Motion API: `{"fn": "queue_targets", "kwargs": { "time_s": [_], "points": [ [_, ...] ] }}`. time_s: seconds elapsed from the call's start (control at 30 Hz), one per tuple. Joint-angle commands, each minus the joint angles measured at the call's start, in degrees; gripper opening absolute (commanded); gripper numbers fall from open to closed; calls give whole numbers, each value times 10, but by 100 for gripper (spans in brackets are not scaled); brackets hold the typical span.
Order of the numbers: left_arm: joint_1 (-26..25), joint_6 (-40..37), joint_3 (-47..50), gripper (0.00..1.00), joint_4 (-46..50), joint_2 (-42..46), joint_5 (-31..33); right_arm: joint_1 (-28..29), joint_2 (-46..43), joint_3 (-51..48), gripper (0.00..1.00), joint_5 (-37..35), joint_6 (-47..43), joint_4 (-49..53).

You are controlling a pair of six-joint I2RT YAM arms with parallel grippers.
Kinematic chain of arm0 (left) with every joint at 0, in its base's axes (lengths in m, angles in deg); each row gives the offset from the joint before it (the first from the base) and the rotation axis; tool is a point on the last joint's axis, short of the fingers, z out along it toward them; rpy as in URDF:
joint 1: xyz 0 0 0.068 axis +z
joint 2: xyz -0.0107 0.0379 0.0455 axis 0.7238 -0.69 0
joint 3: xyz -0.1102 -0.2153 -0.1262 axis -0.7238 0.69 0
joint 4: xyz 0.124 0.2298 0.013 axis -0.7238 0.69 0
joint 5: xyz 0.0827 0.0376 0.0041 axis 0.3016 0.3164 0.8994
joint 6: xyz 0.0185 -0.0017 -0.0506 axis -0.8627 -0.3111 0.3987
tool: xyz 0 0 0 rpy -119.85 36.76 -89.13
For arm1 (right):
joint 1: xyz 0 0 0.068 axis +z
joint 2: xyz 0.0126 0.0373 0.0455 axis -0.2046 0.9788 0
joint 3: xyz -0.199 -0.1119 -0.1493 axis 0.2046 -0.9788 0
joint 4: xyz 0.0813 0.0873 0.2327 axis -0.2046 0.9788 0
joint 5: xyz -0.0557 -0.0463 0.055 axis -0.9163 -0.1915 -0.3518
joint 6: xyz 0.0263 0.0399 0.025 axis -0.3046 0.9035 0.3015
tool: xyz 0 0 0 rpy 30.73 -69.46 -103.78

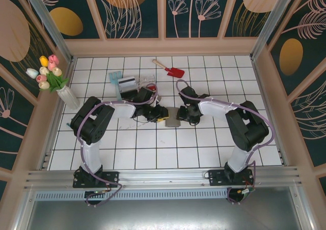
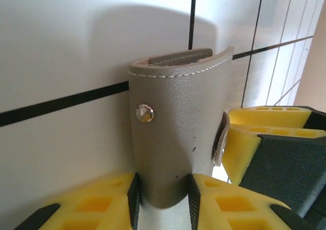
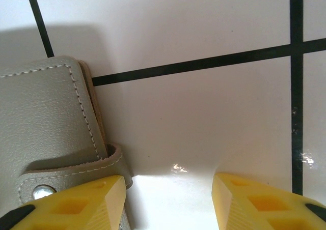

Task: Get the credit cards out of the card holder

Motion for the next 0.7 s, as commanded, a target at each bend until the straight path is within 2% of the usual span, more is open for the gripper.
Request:
{"fn": "queue_targets", "kwargs": {
  "time_s": [0.0,0.33,0.47,0.57,0.63,0.67],
  "points": [
    [-11,15,0,32,-90,13,-70,21,22,4,51,31,6,-18],
    [-10,-17,-4,10,-44,29,-28,18,-31,10,51,-1,11,-9],
    [-10,-29,-6,8,-26,43,-17,15,-88,-4,51,-10,6,-57],
    [-10,-32,-6,8,-20,45,-14,9,-115,-21,50,18,10,-109],
    [-10,-31,-6,7,-20,44,-13,8,-111,-23,46,53,11,-130],
    [-10,-30,-6,7,-20,44,-13,9,-103,-23,40,65,14,-131]
  ]
}}
